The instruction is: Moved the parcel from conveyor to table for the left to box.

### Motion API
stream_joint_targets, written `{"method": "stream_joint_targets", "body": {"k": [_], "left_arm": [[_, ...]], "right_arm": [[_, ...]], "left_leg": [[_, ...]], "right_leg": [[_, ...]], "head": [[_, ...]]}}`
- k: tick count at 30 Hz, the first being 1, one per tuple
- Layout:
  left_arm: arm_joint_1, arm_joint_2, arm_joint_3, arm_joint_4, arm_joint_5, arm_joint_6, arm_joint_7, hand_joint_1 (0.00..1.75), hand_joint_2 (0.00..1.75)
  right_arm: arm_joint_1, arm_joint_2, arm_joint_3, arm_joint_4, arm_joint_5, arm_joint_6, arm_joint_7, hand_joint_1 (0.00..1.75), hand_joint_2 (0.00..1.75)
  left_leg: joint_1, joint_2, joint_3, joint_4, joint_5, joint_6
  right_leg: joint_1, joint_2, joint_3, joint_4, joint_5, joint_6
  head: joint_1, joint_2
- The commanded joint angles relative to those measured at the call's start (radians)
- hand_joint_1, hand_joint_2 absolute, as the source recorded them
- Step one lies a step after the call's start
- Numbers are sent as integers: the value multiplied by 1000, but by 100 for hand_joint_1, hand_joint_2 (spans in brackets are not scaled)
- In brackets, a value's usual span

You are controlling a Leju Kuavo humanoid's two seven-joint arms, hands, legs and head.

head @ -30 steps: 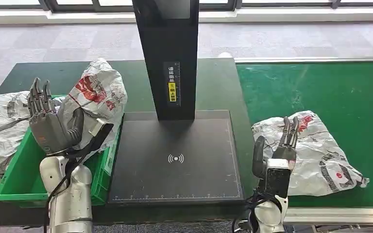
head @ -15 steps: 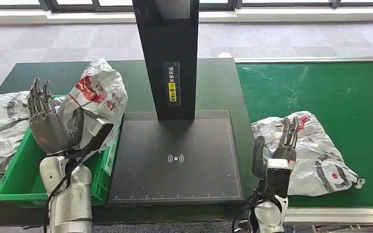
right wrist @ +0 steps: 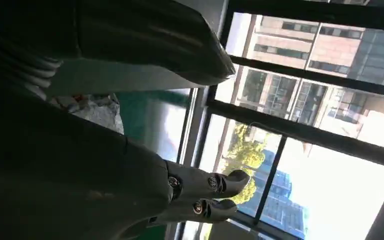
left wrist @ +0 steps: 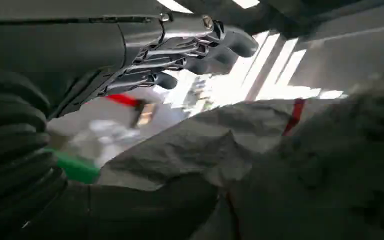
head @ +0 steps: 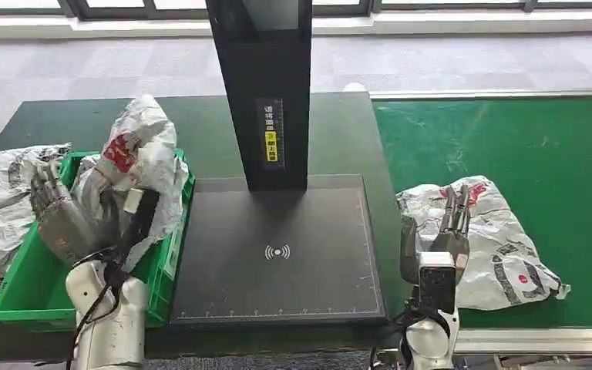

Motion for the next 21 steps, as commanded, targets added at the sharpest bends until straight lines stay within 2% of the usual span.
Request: {"method": "stream_joint_targets", "body": {"k": [1,13,15,16,21], "left_arm": [[15,2,70,48,-61,0,-84,0,175],[18,-47,109,-36,-31,0,-186,0,175],[15,-59,112,-49,16,0,-247,0,175],[4,-80,140,-47,57,0,-324,0,175],[4,-80,140,-47,57,0,-324,0,175]], "right_arm": [[-41,51,-152,78,21,29,0,0,0],[-47,54,-163,83,31,38,0,0,0],[-43,54,-165,81,32,35,0,0,0],[-40,52,-164,78,29,30,0,0,0],[-40,52,-164,78,29,30,0,0,0]], "left_leg": [[0,1,3,-2,0,1],[0,3,4,-1,-1,1],[0,0,1,0,0,1],[0,1,3,-1,-1,1],[0,1,3,-1,-1,1]], "right_leg": [[1,-5,4,-2,-1,-1],[2,-7,5,-1,-1,-2],[1,-6,3,-1,-1,-1],[1,-7,4,-1,-1,-2],[1,-8,5,-1,-2,-2]], "head": [[0,0],[0,0],[0,0],[0,0],[0,0]]}}
